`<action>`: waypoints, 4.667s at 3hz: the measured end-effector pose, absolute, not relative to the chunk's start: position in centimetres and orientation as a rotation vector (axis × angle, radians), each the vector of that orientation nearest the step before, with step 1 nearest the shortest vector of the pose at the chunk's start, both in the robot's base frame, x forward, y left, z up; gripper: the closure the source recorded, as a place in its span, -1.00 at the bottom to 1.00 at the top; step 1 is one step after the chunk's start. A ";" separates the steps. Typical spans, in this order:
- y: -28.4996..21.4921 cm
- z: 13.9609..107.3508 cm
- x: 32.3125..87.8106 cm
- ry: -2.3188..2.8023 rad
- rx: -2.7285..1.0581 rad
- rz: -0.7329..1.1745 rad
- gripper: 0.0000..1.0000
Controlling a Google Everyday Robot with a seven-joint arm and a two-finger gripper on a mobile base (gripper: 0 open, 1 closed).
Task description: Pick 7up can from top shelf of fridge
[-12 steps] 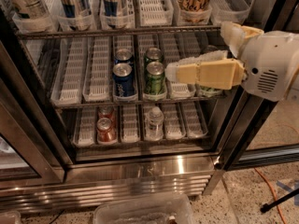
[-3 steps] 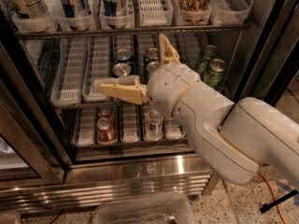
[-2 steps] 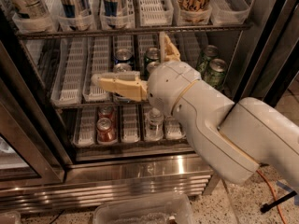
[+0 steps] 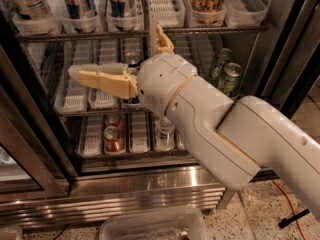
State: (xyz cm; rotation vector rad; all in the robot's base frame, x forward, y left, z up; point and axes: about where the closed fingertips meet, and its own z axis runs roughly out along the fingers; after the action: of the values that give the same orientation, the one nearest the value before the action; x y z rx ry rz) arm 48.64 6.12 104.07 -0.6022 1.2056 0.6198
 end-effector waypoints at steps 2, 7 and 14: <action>10.2 103.4 48.8 1.230 -0.602 0.705 -1.00; 13.2 103.1 48.8 1.279 -0.705 0.512 -1.00; 22.7 105.4 50.4 1.290 -0.700 0.695 -1.00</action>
Offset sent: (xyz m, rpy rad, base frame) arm 0.0007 0.0867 -0.0243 0.0618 0.0760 0.0811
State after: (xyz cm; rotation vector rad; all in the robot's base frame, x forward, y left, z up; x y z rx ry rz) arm 50.38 22.71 105.36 -0.7004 1.2903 0.6950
